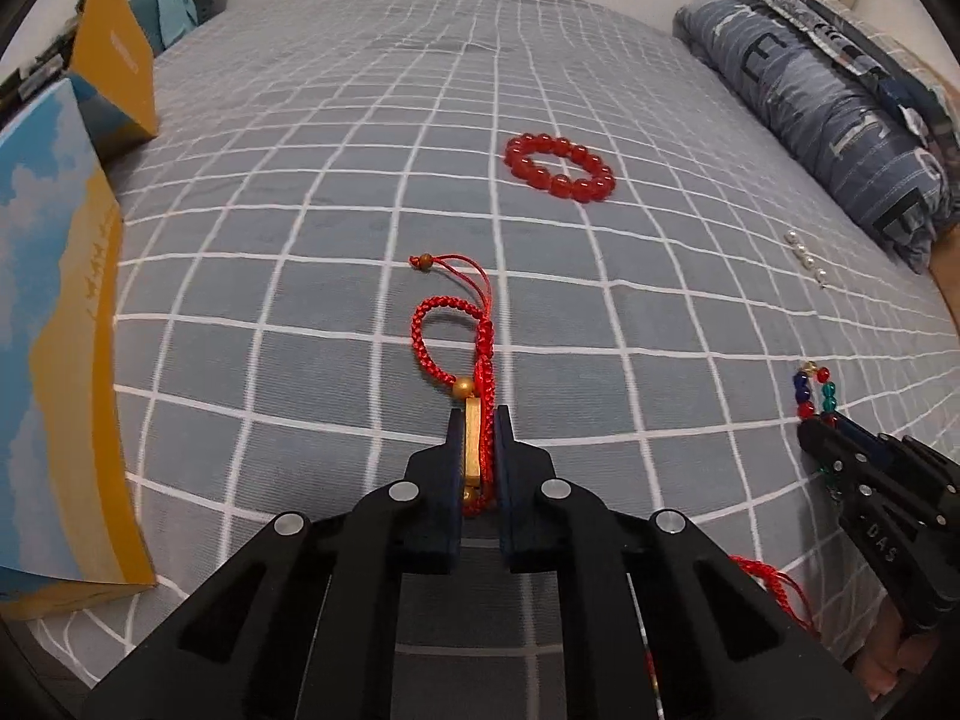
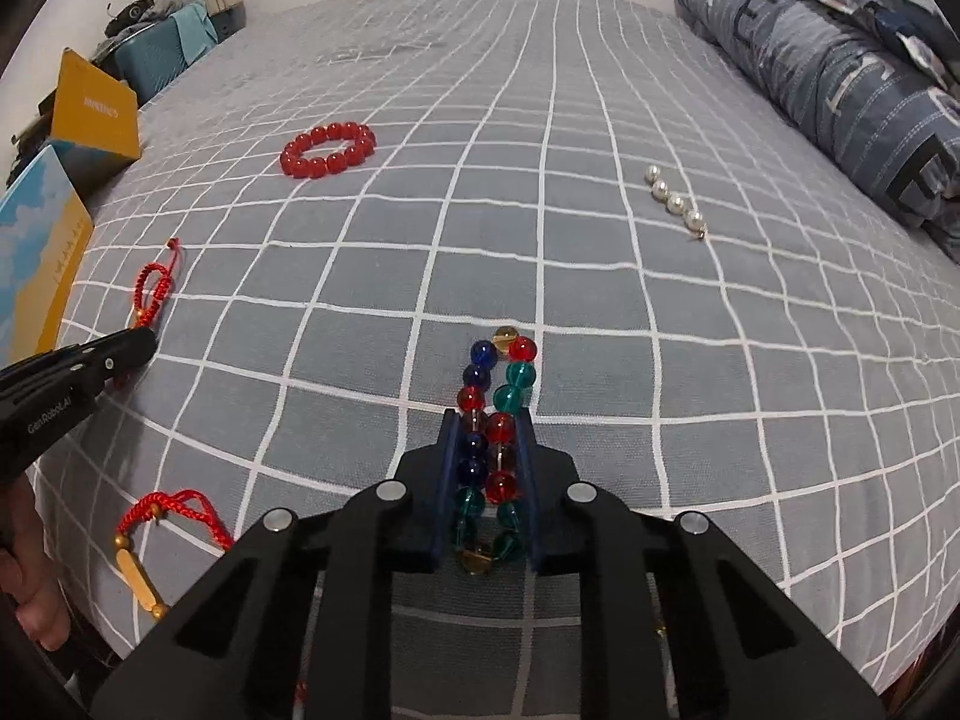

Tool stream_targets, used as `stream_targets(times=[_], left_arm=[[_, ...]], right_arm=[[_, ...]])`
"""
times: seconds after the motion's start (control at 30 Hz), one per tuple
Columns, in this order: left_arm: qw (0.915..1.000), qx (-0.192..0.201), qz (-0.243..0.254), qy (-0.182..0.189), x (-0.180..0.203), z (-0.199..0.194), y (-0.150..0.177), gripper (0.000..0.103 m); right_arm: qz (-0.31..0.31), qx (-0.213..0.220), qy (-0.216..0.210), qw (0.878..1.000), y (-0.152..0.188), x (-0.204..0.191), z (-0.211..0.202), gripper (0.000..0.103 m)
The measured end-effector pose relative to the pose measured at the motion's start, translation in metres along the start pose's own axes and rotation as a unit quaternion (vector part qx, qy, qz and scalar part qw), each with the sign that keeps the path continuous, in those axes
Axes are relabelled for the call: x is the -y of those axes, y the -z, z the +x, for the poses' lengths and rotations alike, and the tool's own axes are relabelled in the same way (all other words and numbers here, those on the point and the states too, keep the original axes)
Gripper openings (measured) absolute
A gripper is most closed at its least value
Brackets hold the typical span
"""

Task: Organize jewelry

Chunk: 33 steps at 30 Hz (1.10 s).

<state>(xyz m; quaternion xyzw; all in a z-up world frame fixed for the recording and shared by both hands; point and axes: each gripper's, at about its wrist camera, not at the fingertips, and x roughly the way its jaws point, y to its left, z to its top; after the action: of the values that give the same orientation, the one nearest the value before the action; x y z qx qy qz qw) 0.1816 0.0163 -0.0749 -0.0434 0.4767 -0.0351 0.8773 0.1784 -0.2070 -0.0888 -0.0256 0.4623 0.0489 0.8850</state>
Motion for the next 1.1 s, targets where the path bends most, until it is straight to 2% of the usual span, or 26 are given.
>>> stream_targets(times=[0.13, 0.17, 0.37, 0.5, 0.7, 0.87, 1.1], left_arm=[[1.0000, 0.005, 0.000, 0.003, 0.001, -0.002, 0.000, 0.008], [1.0000, 0.008, 0.000, 0.004, 0.001, -0.003, 0.000, 0.008], [0.9998, 0.013, 0.002, 0.013, 0.003, -0.004, -0.001, 0.008], [0.9995, 0.026, -0.001, 0.019, 0.003, -0.011, -0.002, 0.008], [0.9991, 0.039, 0.001, 0.015, 0.005, -0.015, -0.002, 0.008], [0.9978, 0.065, 0.004, 0.010, 0.007, -0.023, -0.002, 0.008], [0.9911, 0.131, 0.021, -0.011, 0.016, -0.045, -0.001, 0.008]], right_arm=[[0.002, 0.012, 0.002, 1.000, 0.000, -0.001, -0.003, 0.016], [0.002, 0.017, 0.002, 1.000, -0.001, -0.001, -0.005, 0.009], [0.005, 0.034, 0.001, 0.999, -0.001, 0.000, -0.009, 0.009], [0.009, 0.062, -0.001, 0.998, -0.002, 0.001, -0.021, 0.009], [0.011, 0.080, 0.002, 0.997, -0.004, 0.001, -0.025, 0.009], [0.014, 0.101, 0.007, 0.995, -0.005, 0.002, -0.033, 0.009], [0.020, 0.133, 0.013, 0.991, -0.004, 0.001, -0.044, 0.009]])
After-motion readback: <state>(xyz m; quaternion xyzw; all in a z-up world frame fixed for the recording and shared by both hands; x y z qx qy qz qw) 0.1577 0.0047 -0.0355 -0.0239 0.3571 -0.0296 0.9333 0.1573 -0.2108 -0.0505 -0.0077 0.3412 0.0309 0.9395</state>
